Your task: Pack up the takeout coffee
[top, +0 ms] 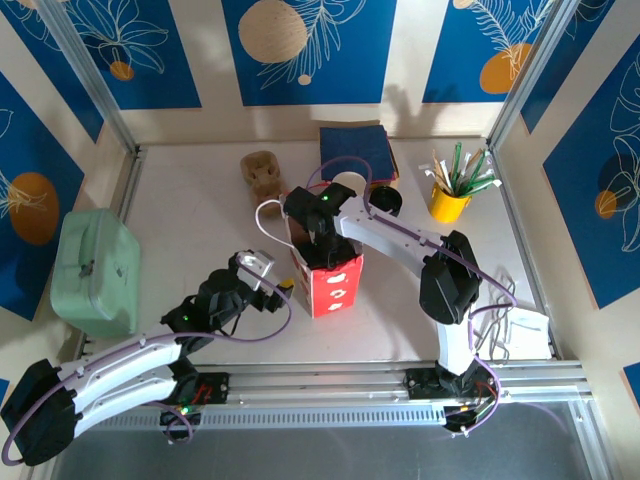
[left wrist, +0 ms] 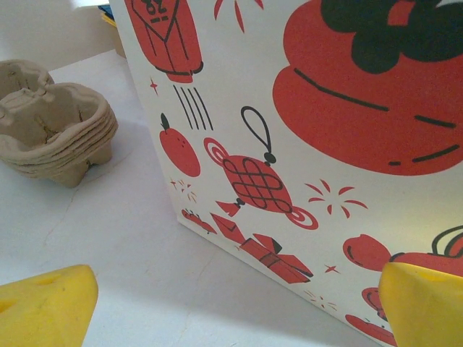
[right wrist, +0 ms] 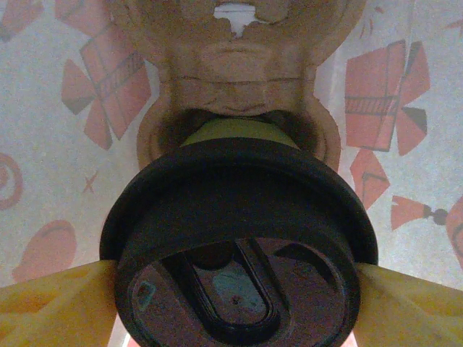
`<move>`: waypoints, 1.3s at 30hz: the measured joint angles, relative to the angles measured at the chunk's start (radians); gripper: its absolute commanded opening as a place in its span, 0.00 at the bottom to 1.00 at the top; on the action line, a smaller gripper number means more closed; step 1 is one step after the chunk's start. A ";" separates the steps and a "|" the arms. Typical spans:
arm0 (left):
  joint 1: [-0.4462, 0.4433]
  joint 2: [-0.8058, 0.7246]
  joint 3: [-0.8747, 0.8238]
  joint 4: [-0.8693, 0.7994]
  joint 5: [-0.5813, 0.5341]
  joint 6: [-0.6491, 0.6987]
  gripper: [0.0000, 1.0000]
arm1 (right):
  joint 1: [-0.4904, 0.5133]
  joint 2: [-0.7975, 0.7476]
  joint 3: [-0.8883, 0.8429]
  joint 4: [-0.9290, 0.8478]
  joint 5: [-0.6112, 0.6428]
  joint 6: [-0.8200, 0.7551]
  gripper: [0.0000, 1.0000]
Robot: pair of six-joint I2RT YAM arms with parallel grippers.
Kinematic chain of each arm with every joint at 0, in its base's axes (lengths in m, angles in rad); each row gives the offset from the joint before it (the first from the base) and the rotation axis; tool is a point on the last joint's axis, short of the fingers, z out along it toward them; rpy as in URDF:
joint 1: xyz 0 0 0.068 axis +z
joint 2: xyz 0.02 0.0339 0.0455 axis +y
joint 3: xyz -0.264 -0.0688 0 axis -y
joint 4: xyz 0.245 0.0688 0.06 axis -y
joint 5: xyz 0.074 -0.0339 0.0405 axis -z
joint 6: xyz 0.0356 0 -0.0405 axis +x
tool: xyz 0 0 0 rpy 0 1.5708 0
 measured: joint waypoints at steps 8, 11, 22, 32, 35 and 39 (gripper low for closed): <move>0.000 0.000 0.000 0.000 0.000 0.000 1.00 | 0.000 0.000 0.005 0.000 0.000 0.000 0.88; 0.000 0.000 0.000 0.000 0.000 0.000 1.00 | 0.000 0.000 0.005 0.000 0.000 0.000 0.88; 0.000 0.000 0.000 -0.003 0.000 0.000 1.00 | 0.000 -0.003 0.024 -0.001 0.000 0.000 0.88; 0.000 -0.007 0.000 -0.020 -0.007 0.000 1.00 | 0.000 -0.014 0.047 -0.008 0.000 0.000 0.87; 0.000 -0.007 0.000 -0.021 -0.007 0.000 1.00 | 0.000 -0.017 0.050 -0.012 0.000 0.000 0.86; 0.000 -0.007 0.000 -0.023 -0.007 0.000 1.00 | 0.000 -0.017 0.056 -0.013 0.000 0.000 0.86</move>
